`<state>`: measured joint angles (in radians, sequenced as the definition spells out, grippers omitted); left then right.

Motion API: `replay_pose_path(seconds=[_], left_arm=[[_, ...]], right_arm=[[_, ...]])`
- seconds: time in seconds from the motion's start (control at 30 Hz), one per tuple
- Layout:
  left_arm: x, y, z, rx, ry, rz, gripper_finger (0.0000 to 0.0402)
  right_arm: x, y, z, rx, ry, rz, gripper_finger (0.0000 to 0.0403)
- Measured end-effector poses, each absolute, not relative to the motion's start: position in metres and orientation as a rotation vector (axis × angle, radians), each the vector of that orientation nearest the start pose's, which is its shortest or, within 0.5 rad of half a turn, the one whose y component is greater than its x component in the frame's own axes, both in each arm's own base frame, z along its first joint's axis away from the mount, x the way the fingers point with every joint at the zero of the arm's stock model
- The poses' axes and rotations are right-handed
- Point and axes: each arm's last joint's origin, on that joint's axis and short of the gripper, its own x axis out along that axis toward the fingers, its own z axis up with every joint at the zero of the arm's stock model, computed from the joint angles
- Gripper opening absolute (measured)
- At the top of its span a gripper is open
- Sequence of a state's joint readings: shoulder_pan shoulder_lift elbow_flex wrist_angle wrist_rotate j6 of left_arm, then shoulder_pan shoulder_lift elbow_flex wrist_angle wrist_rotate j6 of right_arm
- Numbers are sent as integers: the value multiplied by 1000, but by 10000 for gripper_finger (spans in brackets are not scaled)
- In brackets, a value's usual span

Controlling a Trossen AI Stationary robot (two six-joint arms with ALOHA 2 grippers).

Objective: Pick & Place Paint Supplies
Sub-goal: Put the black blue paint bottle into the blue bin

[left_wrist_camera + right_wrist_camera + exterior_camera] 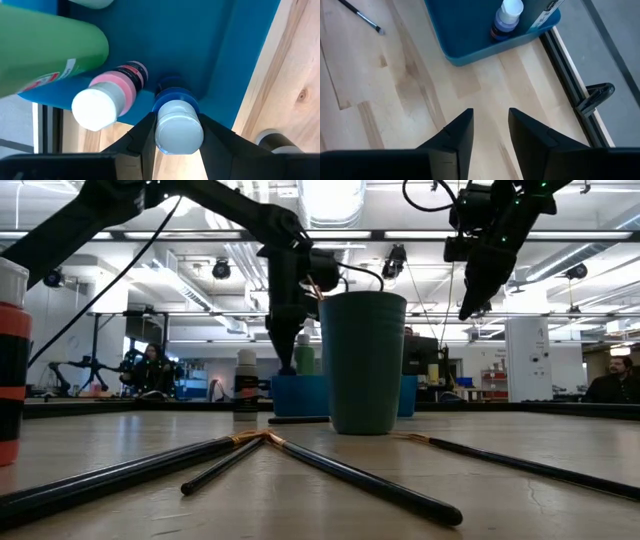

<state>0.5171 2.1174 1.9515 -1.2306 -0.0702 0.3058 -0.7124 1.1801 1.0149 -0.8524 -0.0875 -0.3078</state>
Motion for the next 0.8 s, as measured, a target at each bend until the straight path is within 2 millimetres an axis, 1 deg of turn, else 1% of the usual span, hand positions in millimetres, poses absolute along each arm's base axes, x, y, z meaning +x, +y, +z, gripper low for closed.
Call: replay_pose_path(seconds=[0.2,0.63,0.8], left_arm=[[369,212,246,-69,1431,266,124],[370,212,245,-81,1407,255,125],[371,212,245,-71,1401,251,144]], right_arm=[[170,-143,284,125,1017,-415,140],[170,-143,285,125,1016,-415,160],[170,-143,285,125,1017,-415,166]])
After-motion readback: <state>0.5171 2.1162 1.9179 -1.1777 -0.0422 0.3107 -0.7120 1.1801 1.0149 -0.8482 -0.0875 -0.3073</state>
